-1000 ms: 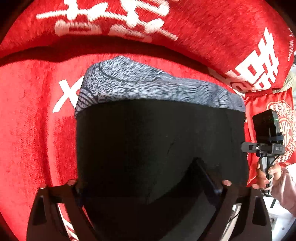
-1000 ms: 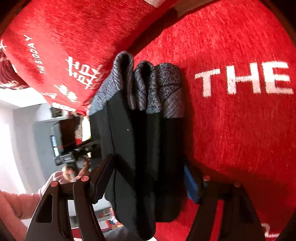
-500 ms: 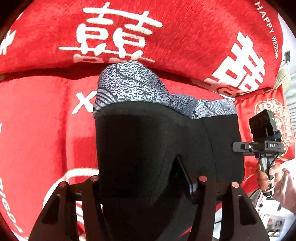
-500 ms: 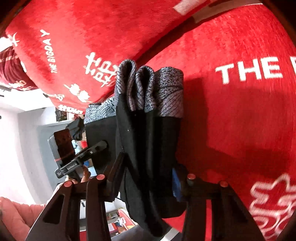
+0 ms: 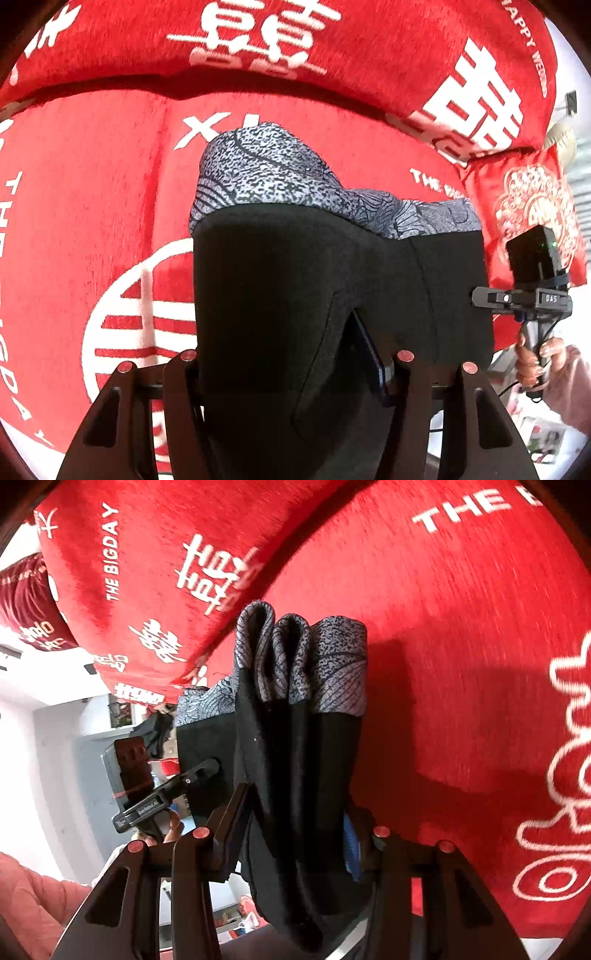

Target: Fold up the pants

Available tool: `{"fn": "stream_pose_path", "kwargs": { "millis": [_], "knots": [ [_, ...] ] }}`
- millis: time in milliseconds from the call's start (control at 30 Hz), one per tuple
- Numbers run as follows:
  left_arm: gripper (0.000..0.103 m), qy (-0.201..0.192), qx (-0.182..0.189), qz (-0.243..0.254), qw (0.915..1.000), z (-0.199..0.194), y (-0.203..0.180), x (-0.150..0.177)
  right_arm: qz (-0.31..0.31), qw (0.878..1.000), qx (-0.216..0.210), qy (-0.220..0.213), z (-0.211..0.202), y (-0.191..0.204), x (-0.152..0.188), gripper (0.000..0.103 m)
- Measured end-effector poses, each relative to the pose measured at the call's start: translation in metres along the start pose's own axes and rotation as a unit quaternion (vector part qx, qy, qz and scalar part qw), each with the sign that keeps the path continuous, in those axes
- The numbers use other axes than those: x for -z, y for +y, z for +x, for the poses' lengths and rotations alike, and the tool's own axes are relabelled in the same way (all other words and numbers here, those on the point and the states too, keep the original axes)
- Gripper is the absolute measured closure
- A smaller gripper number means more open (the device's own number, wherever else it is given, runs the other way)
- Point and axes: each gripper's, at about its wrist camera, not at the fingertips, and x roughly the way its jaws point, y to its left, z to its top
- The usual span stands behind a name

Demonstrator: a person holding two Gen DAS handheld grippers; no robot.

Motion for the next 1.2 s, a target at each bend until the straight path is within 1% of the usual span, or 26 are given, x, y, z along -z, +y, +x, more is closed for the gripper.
{"fn": "stream_pose_path", "kwargs": {
  "millis": [67,100,133,167,200,233,267,333,367,433,500,567,667,767,833,900,967,1033,1133,1200],
  "knots": [
    [0.037,0.007,-0.011,0.0,0.9999,0.014,0.011,0.005,0.001,1.0,0.026,-0.005,0.009,-0.005,0.003,0.052],
    [0.028,0.01,-0.02,-0.005,0.9997,0.022,0.018,0.008,-0.001,0.999,0.042,-0.005,0.014,-0.008,0.005,0.051],
    [0.016,0.006,-0.024,-0.007,0.9997,0.026,0.025,0.011,-0.007,0.998,0.06,-0.004,0.02,-0.011,0.006,0.047],
    [0.012,-0.005,-0.027,-0.008,0.9996,0.027,0.029,0.012,-0.015,0.997,0.078,-0.006,0.025,-0.013,0.009,0.046],
    [0.006,-0.009,-0.031,-0.009,0.9994,0.029,0.032,0.012,-0.022,0.996,0.09,-0.011,0.027,-0.014,0.01,0.041],
    [0.005,-0.01,-0.031,-0.011,0.9994,0.031,0.033,0.012,-0.022,0.995,0.092,-0.02,0.028,-0.018,0.011,0.034],
    [0.005,-0.012,-0.031,-0.012,0.9994,0.031,0.034,0.012,-0.018,0.996,0.09,-0.023,0.028,-0.022,0.012,0.034],
    [0.001,-0.015,-0.047,-0.008,0.9987,0.031,0.033,0.013,-0.012,0.996,0.083,-0.03,0.026,-0.025,0.012,0.034],
    [0.001,-0.015,-0.058,-0.005,0.9982,0.03,0.031,0.014,-0.012,0.995,0.089,-0.031,0.025,-0.023,0.014,0.034],
    [0.001,-0.014,-0.078,-0.006,0.9968,0.026,0.027,0.014,-0.008,0.993,0.11,-0.033,0.022,-0.019,0.017,0.028],
    [0.001,-0.019,-0.115,-0.003,0.9932,0.018,0.021,0.016,0.003,0.99,0.135,-0.034,0.019,-0.015,0.019,0.023],
    [0.001,-0.02,-0.147,0.002,0.989,0.009,0.013,0.021,0.013,0.986,0.162,-0.042,0.014,-0.011,0.025,0.022],
    [0.001,-0.014,-0.155,0.004,0.9877,-0.005,0.007,0.033,0.027,0.975,0.21,-0.07,-0.003,-0.004,0.041,0.018],
    [0.001,-0.006,-0.172,0.011,0.985,-0.015,-0.004,0.044,0.037,0.968,0.232,-0.091,-0.016,0.003,0.057,0.012],
    [0.001,-0.004,-0.177,0.018,0.984,-0.025,-0.013,0.053,0.045,0.96,0.253,-0.108,-0.024,0.012,0.071,0.005],
    [0.001,-0.012,-0.181,0.026,0.9831,-0.036,-0.024,0.06,0.04,0.95,0.283,-0.125,-0.028,0.026,0.084,0.0],
    [0.001,-0.025,-0.181,0.041,0.9822,-0.05,-0.036,0.068,0.018,0.942,0.303,-0.141,-0.031,0.045,0.096,0.0],
    [0.001,-0.041,-0.184,0.05,0.9808,-0.066,-0.047,0.073,-0.002,0.935,0.324,-0.145,-0.03,0.065,0.106,0.0],
    [0.001,-0.047,-0.165,0.058,0.9834,-0.089,-0.058,0.081,-0.015,0.931,0.334,-0.144,-0.029,0.094,0.121,0.0],
    [0.001,-0.046,-0.166,0.066,0.9829,-0.101,-0.063,0.084,-0.018,0.929,0.341,-0.142,-0.025,0.112,0.13,0.0]
  ]
}}
